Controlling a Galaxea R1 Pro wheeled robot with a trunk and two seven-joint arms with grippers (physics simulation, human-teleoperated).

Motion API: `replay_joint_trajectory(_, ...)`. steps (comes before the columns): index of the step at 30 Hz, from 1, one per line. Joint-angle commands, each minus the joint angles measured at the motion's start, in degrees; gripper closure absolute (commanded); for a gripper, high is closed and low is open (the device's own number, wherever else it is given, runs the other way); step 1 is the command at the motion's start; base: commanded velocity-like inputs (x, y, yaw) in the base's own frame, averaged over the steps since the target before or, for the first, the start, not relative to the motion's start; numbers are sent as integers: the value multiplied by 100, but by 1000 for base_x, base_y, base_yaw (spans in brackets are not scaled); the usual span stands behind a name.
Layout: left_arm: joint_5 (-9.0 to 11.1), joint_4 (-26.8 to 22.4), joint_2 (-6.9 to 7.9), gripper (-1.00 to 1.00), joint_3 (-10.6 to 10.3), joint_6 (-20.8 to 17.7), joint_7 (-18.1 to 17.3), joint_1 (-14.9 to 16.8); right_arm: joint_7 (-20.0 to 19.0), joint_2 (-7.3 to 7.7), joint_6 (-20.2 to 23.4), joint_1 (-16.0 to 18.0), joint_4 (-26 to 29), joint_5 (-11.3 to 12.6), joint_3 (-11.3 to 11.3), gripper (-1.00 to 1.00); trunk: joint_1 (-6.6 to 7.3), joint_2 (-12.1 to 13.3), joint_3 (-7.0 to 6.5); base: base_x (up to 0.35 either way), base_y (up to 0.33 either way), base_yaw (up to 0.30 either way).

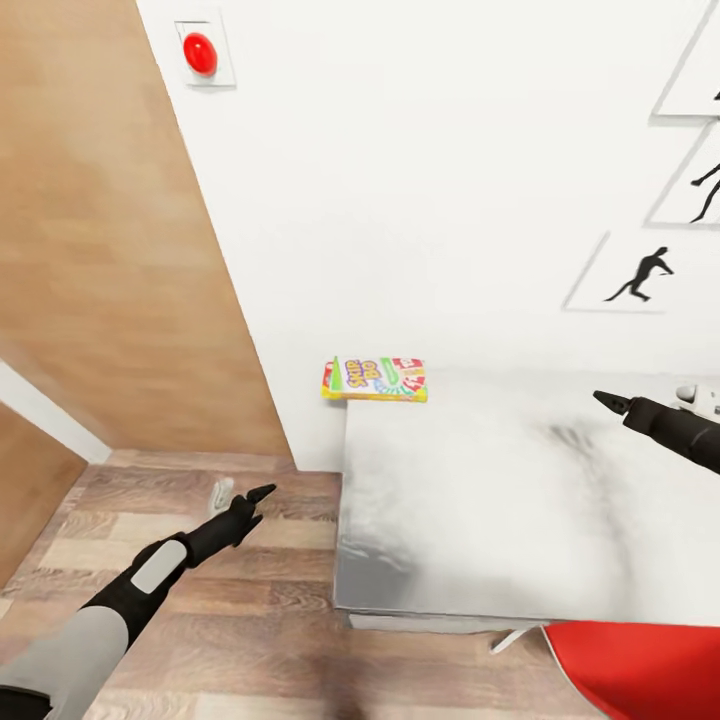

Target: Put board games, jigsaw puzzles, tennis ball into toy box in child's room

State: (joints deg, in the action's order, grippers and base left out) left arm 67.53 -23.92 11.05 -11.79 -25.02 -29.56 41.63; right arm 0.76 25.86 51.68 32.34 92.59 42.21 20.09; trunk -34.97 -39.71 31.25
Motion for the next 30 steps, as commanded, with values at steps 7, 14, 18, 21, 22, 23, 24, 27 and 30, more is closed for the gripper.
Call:
replay_joint_trajectory(7,39,2,160,-100,-35,-203,-847,-10,-7,6,28,7,5,14,4,-100,-4,-5,6,271,251,-49)
replay_joint_trajectory(14,-190,-8,437,-100,-179,-758,-1762,306,-36,11,27,6,5,12,4,-100,-4,-5,6,276,255,-7)
replay_joint_trajectory(18,-386,-31,469,-100,-259,-864,-1994,403,-47,15,27,2,5,10,4,-100,-4,-5,6,266,268,-117)
replay_joint_trajectory(21,-437,-77,480,-100,-275,-1013,-2160,466,-49,15,27,1,5,11,4,-100,-4,-5,6,246,280,-232)
replay_joint_trajectory(22,-453,-86,479,-100,-283,-1112,-2187,521,-49,15,27,1,5,9,4,-100,-4,-5,6,237,288,-268)
replay_joint_trajectory(23,-462,-93,480,-100,-287,-1181,-2205,567,-49,16,27,1,5,10,4,-100,-4,-5,6,235,290,-276)
replay_joint_trajectory(24,-469,-100,482,-100,-288,-1217,-2217,598,-50,16,27,1,5,10,4,-100,-4,-5,6,234,292,-281)
replay_joint_trajectory(27,-476,-107,508,-100,-279,-1267,-2236,632,-45,16,27,1,5,8,4,-100,-4,-5,6,189,223,-285)
replay_joint_trajectory(30,-470,-109,569,-100,-266,-1311,-2248,666,-43,16,17,1,5,9,4,-100,-4,-5,6,77,89,-243)
